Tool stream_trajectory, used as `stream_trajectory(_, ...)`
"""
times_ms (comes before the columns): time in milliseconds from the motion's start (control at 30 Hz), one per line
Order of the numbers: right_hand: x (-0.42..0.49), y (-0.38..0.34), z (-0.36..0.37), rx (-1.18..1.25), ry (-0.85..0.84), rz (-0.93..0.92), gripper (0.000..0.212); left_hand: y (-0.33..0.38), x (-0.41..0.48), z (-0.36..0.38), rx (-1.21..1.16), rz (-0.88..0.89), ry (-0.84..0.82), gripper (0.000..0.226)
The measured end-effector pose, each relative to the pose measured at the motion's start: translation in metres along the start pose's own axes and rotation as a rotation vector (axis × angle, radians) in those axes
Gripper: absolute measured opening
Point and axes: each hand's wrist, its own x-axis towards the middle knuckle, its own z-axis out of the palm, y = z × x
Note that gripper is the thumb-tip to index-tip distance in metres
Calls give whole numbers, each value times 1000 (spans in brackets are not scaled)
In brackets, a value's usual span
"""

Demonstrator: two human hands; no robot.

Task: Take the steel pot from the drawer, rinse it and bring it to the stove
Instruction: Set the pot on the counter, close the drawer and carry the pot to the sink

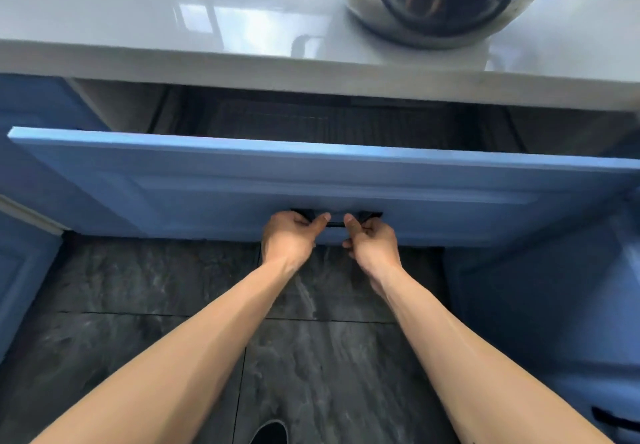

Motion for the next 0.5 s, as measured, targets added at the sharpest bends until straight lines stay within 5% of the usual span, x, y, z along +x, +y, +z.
stream_trajectory(500,84,-40,14,18,-41,-59,44,39,82,11,35,23,44,54)
